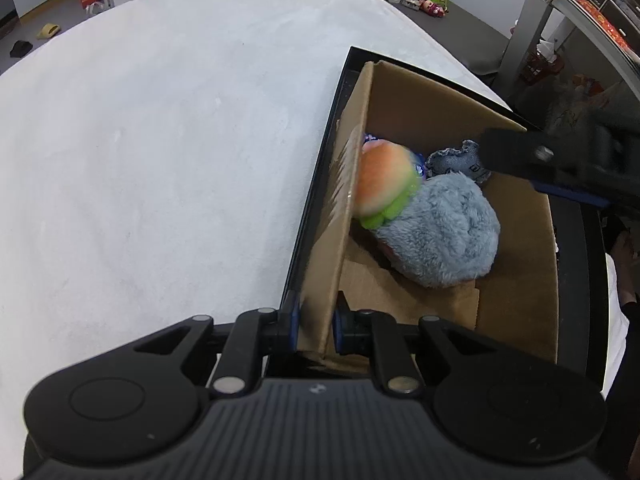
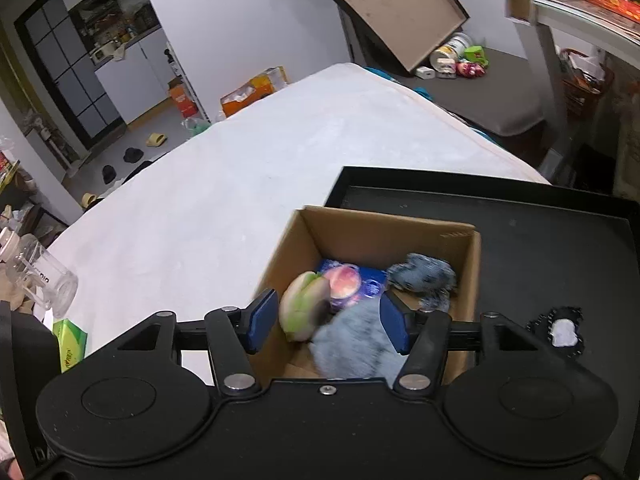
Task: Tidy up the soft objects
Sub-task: 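Open the right tool to drop the burger plush into the box, then move the right tool to the white crumpled plush and grasp it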
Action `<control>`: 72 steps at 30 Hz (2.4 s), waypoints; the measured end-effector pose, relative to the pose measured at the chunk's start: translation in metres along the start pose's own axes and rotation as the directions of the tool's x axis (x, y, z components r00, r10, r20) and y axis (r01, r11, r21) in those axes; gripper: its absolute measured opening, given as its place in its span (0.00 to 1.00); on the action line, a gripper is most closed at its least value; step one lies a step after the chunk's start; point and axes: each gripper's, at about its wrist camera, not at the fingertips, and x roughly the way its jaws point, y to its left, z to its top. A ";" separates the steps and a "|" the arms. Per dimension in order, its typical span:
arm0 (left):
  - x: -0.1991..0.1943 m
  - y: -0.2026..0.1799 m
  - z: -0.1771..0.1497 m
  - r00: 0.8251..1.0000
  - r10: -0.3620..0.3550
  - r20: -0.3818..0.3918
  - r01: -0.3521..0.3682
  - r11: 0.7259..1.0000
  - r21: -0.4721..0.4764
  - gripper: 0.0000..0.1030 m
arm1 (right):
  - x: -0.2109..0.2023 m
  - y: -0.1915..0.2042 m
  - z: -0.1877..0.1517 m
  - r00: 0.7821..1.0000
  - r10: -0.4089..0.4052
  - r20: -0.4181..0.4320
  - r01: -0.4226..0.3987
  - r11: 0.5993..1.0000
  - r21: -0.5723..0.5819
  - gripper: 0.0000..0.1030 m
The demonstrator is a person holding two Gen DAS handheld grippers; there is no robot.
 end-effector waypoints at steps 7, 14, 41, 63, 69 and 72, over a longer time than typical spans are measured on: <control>0.001 -0.005 0.003 1.000 0.017 -0.002 -0.017 1.000 0.002 0.15 | -0.021 -0.018 -0.003 0.999 -0.035 0.026 0.034 0.999 0.009 0.67; -0.006 -0.015 0.004 0.999 0.045 0.023 -0.045 0.999 0.020 0.18 | -0.038 -0.046 -0.005 0.997 -0.066 0.048 0.064 0.997 0.038 0.70; -0.004 -0.033 0.008 0.985 0.168 0.035 -0.170 0.982 0.085 0.54 | -0.013 -0.121 -0.055 0.995 -0.104 0.001 0.102 0.984 0.147 0.72; 0.021 -0.062 0.008 0.967 0.253 -0.006 -0.247 0.950 0.193 0.69 | 0.021 -0.148 -0.074 0.994 -0.090 -0.054 0.099 0.978 0.181 0.73; 0.024 -0.069 0.012 0.962 0.274 0.005 -0.270 0.944 0.188 0.69 | 0.034 -0.138 -0.081 0.991 -0.090 -0.096 0.102 0.986 0.133 0.57; 0.024 -0.071 0.011 0.962 0.274 0.009 -0.271 0.944 0.186 0.69 | 0.036 -0.141 -0.083 0.988 -0.094 -0.121 0.110 0.985 0.130 0.36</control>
